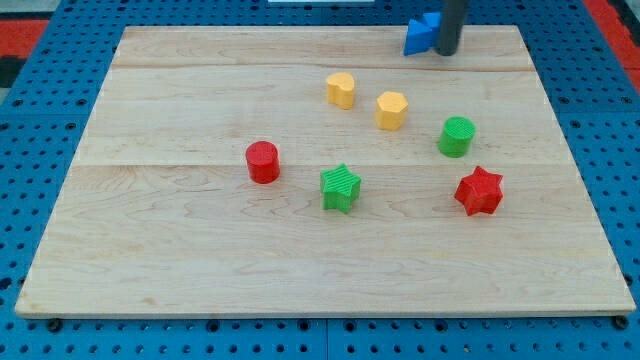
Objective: Place the blue blocks diagonally to yellow heart
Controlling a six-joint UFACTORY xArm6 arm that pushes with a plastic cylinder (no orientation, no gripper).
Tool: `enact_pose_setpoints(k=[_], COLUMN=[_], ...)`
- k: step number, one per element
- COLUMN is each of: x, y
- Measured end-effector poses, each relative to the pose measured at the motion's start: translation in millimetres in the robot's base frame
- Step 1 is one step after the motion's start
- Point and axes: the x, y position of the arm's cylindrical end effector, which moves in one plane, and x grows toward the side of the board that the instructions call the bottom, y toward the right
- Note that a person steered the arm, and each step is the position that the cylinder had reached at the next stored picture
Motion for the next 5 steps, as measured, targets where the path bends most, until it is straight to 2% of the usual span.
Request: enact_pose_setpoints(k=[1, 2, 3, 5], x=[7, -32, -56, -54], y=[27, 63, 62, -41])
